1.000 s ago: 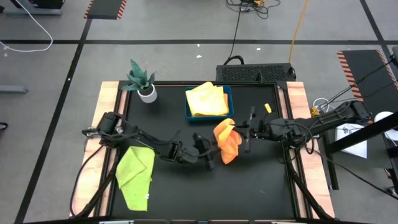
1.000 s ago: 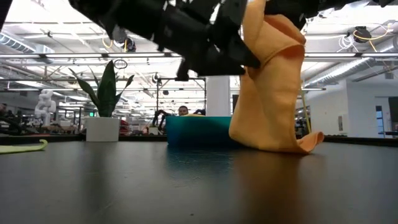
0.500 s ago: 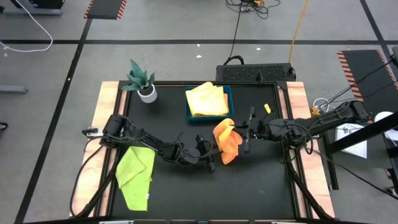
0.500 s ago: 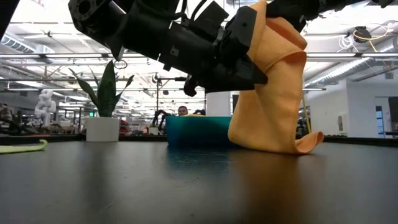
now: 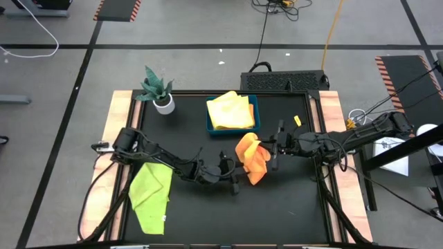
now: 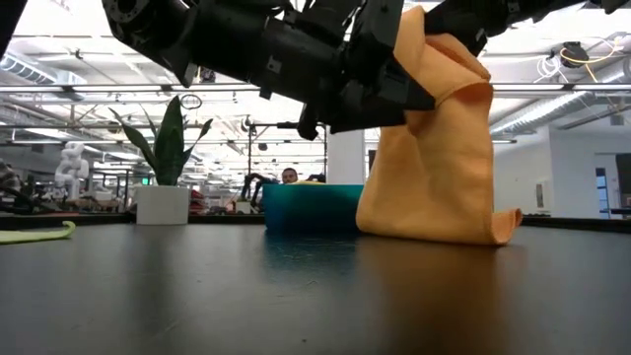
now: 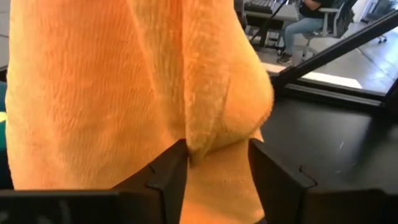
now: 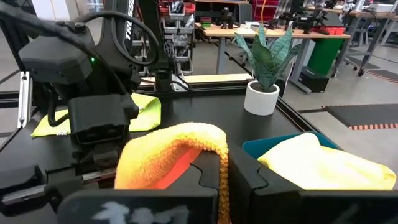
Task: Fold microfiber towels
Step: Fold the orange microfiber cloth
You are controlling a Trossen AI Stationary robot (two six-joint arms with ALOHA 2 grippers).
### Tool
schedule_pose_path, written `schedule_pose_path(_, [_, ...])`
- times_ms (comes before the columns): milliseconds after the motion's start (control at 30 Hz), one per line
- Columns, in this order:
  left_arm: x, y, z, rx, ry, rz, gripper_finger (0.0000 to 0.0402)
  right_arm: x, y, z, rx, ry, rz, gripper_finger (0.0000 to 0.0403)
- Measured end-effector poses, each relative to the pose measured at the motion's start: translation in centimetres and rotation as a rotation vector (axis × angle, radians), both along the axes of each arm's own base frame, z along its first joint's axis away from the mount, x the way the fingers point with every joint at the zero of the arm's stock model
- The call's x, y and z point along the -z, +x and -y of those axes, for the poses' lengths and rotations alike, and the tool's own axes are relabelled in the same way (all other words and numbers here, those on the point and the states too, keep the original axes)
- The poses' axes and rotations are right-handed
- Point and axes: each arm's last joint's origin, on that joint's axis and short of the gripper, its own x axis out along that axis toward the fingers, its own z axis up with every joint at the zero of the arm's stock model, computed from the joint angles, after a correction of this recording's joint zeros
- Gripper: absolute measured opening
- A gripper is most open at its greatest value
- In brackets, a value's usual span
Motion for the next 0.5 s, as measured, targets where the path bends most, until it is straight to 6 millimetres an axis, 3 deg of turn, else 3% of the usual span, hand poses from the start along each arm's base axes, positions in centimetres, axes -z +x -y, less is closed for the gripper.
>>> schedule_pose_path(233, [-0.09, 0.06, -0.55, -0.021, -0.011, -0.008, 0.0225, 0.0, 0.0, 0.0, 0.0, 0.0, 0.0, 0.0])
schedule_pose_path(500, [0.08, 0.09, -0.9, -0.037, -0.022, -0.023, 0.0233, 0.01, 0.0, 0.0, 0.0, 0.0, -0.001, 0.0])
